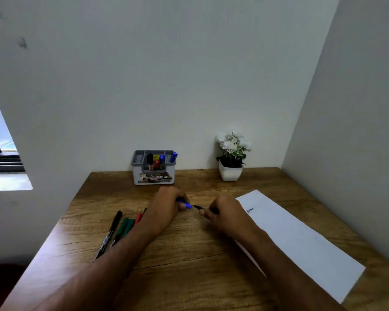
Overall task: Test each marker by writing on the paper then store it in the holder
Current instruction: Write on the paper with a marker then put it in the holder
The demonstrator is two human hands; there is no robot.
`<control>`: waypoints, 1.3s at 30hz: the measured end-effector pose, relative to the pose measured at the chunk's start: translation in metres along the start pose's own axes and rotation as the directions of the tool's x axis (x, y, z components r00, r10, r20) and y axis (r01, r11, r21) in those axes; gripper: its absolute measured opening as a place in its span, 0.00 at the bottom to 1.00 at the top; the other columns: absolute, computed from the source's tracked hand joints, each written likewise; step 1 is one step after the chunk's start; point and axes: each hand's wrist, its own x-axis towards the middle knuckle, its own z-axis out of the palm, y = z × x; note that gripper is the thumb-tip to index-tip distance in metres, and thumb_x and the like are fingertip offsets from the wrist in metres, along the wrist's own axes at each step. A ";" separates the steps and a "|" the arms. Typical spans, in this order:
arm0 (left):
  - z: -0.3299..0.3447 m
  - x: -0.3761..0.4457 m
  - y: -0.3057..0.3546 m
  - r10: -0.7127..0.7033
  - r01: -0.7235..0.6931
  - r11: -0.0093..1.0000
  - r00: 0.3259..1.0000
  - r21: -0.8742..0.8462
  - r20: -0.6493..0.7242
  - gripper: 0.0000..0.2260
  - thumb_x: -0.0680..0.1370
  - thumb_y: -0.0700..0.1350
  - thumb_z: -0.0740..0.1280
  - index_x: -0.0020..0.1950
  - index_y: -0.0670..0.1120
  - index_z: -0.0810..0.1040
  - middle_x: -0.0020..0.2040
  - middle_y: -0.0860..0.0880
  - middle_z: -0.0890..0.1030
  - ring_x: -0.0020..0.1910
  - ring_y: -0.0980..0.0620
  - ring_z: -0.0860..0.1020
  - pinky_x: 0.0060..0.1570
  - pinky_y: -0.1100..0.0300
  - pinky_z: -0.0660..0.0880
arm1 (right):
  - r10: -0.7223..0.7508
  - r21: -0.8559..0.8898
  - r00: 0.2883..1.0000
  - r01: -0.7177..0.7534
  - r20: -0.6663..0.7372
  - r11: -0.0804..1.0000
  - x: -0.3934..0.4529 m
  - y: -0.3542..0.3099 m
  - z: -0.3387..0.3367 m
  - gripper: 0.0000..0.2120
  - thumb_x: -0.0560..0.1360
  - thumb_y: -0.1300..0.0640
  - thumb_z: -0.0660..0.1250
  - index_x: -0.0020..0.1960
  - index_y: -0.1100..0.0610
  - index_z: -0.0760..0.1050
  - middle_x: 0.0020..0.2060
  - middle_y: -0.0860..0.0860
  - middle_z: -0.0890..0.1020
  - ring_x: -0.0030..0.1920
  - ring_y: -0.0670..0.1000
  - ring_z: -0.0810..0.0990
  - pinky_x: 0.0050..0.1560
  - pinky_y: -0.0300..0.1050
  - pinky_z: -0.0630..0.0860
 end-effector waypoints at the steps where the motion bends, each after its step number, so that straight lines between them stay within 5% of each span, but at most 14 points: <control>1: 0.001 0.002 0.000 -0.003 0.003 1.000 1.000 -0.026 0.013 0.09 0.77 0.36 0.67 0.53 0.45 0.84 0.53 0.48 0.83 0.54 0.50 0.80 0.51 0.64 0.74 | 0.013 0.003 1.000 -0.013 -0.007 1.000 0.000 0.003 -0.002 0.16 0.80 0.48 0.68 0.39 0.56 0.79 0.28 0.48 0.75 0.30 0.44 0.72 0.31 0.39 0.64; 4: 0.002 0.002 0.006 -0.025 0.007 0.997 0.974 0.082 0.227 0.12 0.79 0.40 0.66 0.63 0.45 0.81 0.61 0.47 0.79 0.62 0.47 0.76 0.60 0.60 0.72 | 0.011 0.023 0.998 -0.010 -0.057 1.000 -0.002 0.012 -0.004 0.17 0.80 0.49 0.67 0.39 0.59 0.82 0.28 0.50 0.77 0.31 0.46 0.75 0.32 0.40 0.67; 8: 0.008 0.000 0.005 0.021 -0.037 0.994 0.989 0.102 0.149 0.11 0.78 0.37 0.67 0.59 0.42 0.82 0.58 0.45 0.81 0.60 0.46 0.78 0.56 0.62 0.71 | -0.030 0.087 0.995 0.039 -0.100 0.995 -0.003 0.021 0.000 0.12 0.80 0.50 0.68 0.52 0.57 0.86 0.35 0.48 0.83 0.36 0.45 0.81 0.45 0.43 0.79; 11: 0.006 0.004 0.005 0.002 -0.027 0.994 0.974 0.107 0.226 0.16 0.79 0.40 0.67 0.67 0.42 0.76 0.65 0.45 0.78 0.64 0.49 0.75 0.63 0.63 0.69 | -0.012 0.300 0.993 0.046 -0.115 0.953 -0.006 0.026 -0.003 0.13 0.80 0.56 0.69 0.64 0.55 0.80 0.38 0.48 0.84 0.26 0.44 0.80 0.34 0.40 0.80; 13: 0.008 0.005 0.004 -0.008 -0.006 0.997 0.983 0.076 0.185 0.17 0.78 0.40 0.68 0.67 0.42 0.77 0.64 0.45 0.79 0.62 0.50 0.76 0.63 0.62 0.70 | 0.014 0.509 0.992 0.053 -0.127 0.859 -0.009 0.031 -0.009 0.19 0.79 0.62 0.70 0.69 0.53 0.77 0.41 0.54 0.86 0.26 0.48 0.82 0.29 0.41 0.79; 19: 0.023 0.001 0.018 0.096 -0.095 0.995 0.991 0.010 -0.093 0.12 0.78 0.44 0.68 0.61 0.47 0.79 0.57 0.50 0.81 0.55 0.55 0.77 0.56 0.57 0.76 | 0.057 0.860 0.983 0.123 -0.174 0.495 -0.014 0.047 -0.042 0.13 0.83 0.66 0.59 0.62 0.61 0.80 0.46 0.60 0.86 0.36 0.56 0.83 0.37 0.50 0.84; 24: 0.047 0.004 0.056 0.197 -0.197 0.980 0.980 -0.025 0.005 0.16 0.80 0.51 0.64 0.67 0.49 0.73 0.64 0.50 0.76 0.62 0.53 0.72 0.61 0.58 0.70 | 0.117 0.951 0.968 0.189 -0.222 0.244 -0.008 0.083 -0.068 0.15 0.81 0.71 0.59 0.63 0.62 0.78 0.53 0.60 0.86 0.41 0.52 0.85 0.41 0.44 0.83; 28: 0.068 0.002 0.076 0.150 -0.146 0.989 0.966 -0.035 0.212 0.29 0.78 0.62 0.62 0.76 0.53 0.62 0.76 0.52 0.63 0.73 0.52 0.64 0.70 0.53 0.63 | 0.241 0.925 0.921 0.227 -0.305 0.304 -0.008 0.111 -0.071 0.11 0.80 0.64 0.67 0.60 0.65 0.79 0.50 0.60 0.87 0.41 0.51 0.85 0.39 0.43 0.83; 34: 0.080 -0.003 0.073 0.221 -0.227 0.974 0.919 -0.018 0.326 0.32 0.79 0.62 0.61 0.79 0.53 0.55 0.79 0.54 0.56 0.77 0.56 0.55 0.73 0.58 0.55 | 0.304 0.754 0.847 0.159 -0.436 0.638 -0.010 0.132 -0.059 0.10 0.75 0.57 0.75 0.49 0.64 0.84 0.38 0.58 0.87 0.32 0.52 0.81 0.32 0.47 0.78; 39: 0.083 -0.005 0.071 0.232 -0.253 0.967 0.911 0.017 0.340 0.31 0.79 0.61 0.60 0.79 0.53 0.55 0.79 0.54 0.55 0.76 0.56 0.56 0.73 0.57 0.57 | 0.282 0.689 0.874 0.079 -0.396 0.720 -0.006 0.130 -0.055 0.05 0.74 0.67 0.72 0.50 0.63 0.84 0.37 0.59 0.86 0.33 0.54 0.84 0.35 0.44 0.83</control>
